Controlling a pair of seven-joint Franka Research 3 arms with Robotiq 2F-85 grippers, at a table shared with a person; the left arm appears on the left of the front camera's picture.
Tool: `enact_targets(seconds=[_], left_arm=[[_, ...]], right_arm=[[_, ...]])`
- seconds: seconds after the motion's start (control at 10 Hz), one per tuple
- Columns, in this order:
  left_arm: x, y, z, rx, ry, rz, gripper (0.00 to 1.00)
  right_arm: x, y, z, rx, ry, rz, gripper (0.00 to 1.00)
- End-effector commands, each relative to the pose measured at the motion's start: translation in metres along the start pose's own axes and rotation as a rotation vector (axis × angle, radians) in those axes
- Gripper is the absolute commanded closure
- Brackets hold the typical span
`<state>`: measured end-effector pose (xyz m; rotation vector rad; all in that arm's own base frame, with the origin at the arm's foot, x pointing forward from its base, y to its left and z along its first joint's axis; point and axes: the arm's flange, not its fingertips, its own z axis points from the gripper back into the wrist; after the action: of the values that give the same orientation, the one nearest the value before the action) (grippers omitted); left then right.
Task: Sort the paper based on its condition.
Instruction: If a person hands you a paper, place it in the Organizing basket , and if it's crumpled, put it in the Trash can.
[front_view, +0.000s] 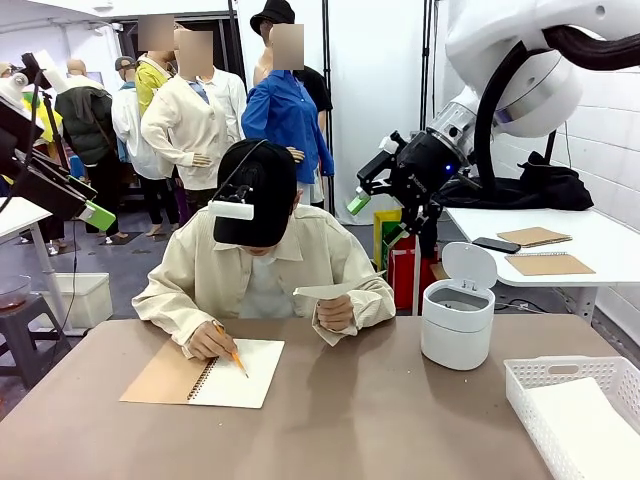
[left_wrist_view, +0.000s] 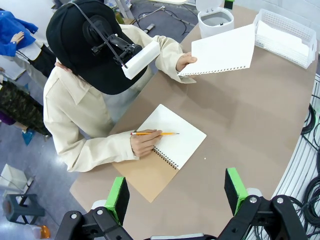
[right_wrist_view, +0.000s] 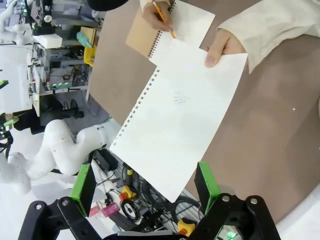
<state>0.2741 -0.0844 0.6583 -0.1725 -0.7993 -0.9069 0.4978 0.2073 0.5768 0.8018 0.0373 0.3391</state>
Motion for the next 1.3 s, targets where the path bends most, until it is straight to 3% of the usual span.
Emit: enact_targets(seconds=[0.0, 0.2, 0.5, 0.9, 1.2], left_arm=[[0.0, 0.001, 0.0, 0.001, 0.0, 0.001, 0.0], [0.0, 0.001, 0.0, 0.001, 0.0, 0.001, 0.0], [0.0, 0.001, 0.0, 0.001, 0.0, 0.001, 0.0], [0.0, 0.001, 0.0, 0.001, 0.0, 0.001, 0.0], [0.0, 0.001, 0.0, 0.001, 0.0, 0.001, 0.0]], right_arm=[[0.023, -0.029, -0.008, 0.085, 0.046, -0.166, 0.0], [0.04, -0.05, -0.021, 0.197, 0.107, -0.279, 0.0], [0.045, -0.069, -0.041, 0.252, 0.212, -0.397, 0.0], [0.043, -0.093, -0.077, 0.234, 0.304, -0.478, 0.0], [0.043, -0.097, -0.101, 0.301, 0.358, -0.452, 0.0]])
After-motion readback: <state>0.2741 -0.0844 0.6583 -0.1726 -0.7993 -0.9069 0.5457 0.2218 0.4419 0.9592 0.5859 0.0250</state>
